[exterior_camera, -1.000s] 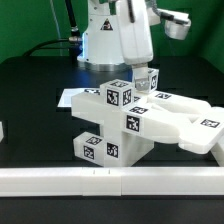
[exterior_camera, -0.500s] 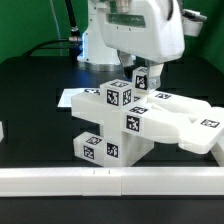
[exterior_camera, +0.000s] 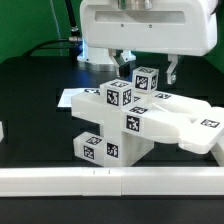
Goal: Assemble chair
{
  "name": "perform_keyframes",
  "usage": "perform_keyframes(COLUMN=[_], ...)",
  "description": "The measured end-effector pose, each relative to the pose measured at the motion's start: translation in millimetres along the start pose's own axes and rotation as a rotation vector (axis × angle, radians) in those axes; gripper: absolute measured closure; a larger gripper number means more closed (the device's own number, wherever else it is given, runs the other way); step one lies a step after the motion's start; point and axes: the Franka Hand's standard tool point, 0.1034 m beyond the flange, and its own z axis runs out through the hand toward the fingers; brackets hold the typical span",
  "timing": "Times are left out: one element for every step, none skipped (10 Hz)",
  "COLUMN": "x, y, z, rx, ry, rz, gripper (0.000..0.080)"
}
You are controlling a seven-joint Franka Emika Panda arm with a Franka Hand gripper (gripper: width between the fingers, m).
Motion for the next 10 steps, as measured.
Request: perform_keyframes(x=[-0.3,0.1,0.1,0.1,0.1,0.1,0.1,0.1,0.4,0.8], y=[-0.2,0.2,0.2,0.2,0.2,0.2,0.2,0.2,0.1,0.0], z=[0.5,0.5,0.5,0.4,0.5,0.5,0.5,0.5,0.5,0.6], rx=[-0.003,-0.002,-0.003,-0.002,-0.002,-0.002,-0.002,-0.002,0.001,0.019], ry=[0.002,0.002,0.002,0.003,0.003,0.002,0.002,0.003,0.004,0.011], rz=[-0.055,-0.053,-0.052,-0.052,-0.052,-0.042,-0.032,-0.032,-0.010,0.116], gripper=[0.0151,0.0275,0.0425,0.0514,0.0514,0.0514,0.0514,0.0514,0.0514,0.0514])
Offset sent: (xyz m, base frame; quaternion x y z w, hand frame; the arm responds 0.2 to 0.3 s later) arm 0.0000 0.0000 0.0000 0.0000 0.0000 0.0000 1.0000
